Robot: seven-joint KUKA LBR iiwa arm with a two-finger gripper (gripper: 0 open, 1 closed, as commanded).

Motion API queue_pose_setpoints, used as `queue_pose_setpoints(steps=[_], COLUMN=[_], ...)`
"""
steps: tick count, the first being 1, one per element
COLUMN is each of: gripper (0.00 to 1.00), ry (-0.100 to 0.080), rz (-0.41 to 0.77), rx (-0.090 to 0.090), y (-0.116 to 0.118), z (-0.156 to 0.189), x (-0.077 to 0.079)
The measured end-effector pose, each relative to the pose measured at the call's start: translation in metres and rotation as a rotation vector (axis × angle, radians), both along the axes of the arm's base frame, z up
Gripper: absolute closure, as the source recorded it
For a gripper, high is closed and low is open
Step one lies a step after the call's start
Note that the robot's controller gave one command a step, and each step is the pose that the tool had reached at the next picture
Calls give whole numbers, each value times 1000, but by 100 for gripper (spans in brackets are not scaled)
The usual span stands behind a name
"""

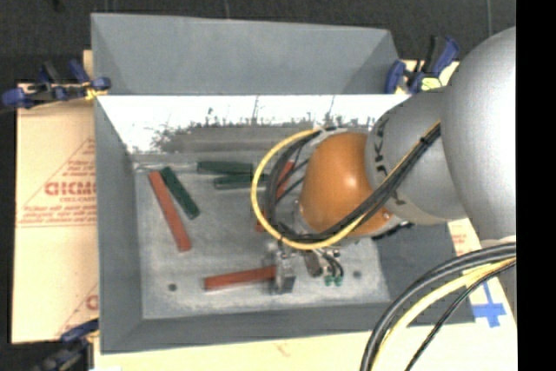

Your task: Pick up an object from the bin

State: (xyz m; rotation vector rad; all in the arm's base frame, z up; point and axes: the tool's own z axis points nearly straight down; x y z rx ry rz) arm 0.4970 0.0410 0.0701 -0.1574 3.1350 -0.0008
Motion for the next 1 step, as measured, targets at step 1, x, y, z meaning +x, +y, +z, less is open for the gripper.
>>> queue_pose_setpoints(steps=[1], gripper=[100], ry=[-1], rz=[91], rx=[-1], y=[-20], z=[131], x=[10])
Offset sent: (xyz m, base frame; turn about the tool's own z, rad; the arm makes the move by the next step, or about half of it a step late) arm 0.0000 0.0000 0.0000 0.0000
